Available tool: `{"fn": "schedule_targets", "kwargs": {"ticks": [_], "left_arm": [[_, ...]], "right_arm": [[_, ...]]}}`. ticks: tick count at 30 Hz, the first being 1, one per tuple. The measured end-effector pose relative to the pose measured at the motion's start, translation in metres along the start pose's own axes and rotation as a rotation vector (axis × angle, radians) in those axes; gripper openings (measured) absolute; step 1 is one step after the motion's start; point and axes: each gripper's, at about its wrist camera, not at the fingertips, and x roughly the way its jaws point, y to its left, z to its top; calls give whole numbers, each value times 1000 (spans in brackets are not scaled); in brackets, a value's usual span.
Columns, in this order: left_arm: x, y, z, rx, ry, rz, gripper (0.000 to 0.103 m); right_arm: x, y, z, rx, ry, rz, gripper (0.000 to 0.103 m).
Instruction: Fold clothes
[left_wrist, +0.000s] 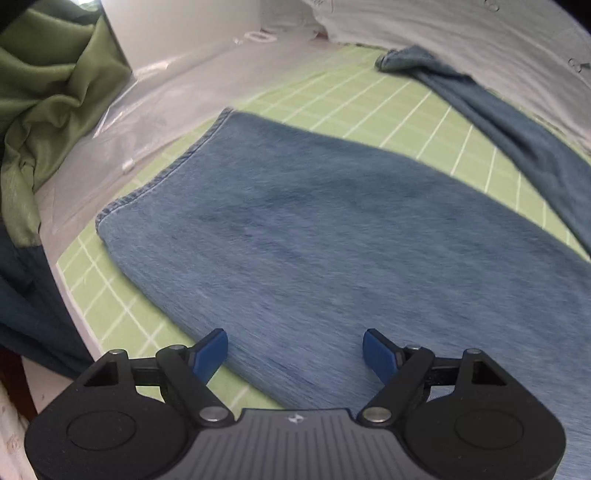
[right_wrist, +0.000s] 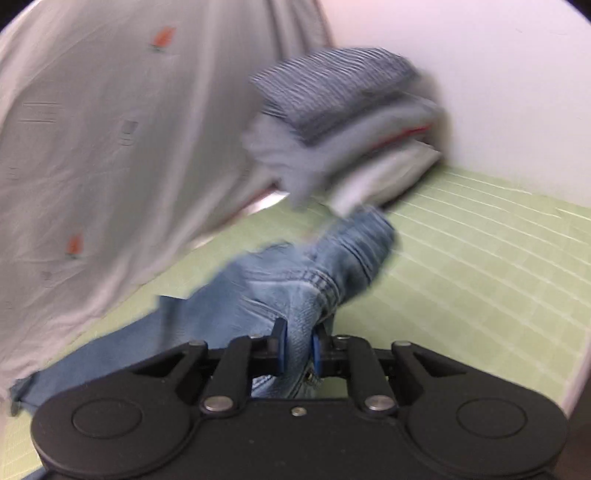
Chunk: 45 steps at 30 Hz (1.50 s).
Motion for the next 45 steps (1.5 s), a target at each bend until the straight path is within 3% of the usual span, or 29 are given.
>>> {"fn": "schedule_targets", "kwargs": {"ticks": [1,3,6,8,9,13,17,22,29,36,41,45], "left_arm": [[1,0,-3,-12,0,0,87],[2,1,-4,-17,4,3,88],[5,3,-2,-18,14,1,91],[7,5,-1,-24,19,3,94],[7,5,-1,-27,22,4,96],[9,8,1,-20,39,8,103],[13,15,7,-26,74,-14,103],[20,25,15,-72,125,-66,103],[21,29,40,31,135,-63,103],[35,41,104,54,77,-76,103],[60,30,156,57,44,-102,103],[85,3,201,91,13,-137,103]], "right_arm": [[1,-2,2,-36,6,-13,25],[28,-6,-10,-132,141,-121,34],[24,5,-23,-199,111,-163,51],[23,18,-23,-242,76,-223,72],[22,21,-23,-244,59,-236,75],[23,32,-16,-221,40,-185,81],[27,49,-18,-216,48,-192,85],[33,79,-34,-223,94,-140,88],[40,156,-62,-320,117,-47,103],[49,243,-77,-396,81,10,103],[83,295,-78,-350,79,-57,103],[113,310,-68,-270,77,-143,103]]}}
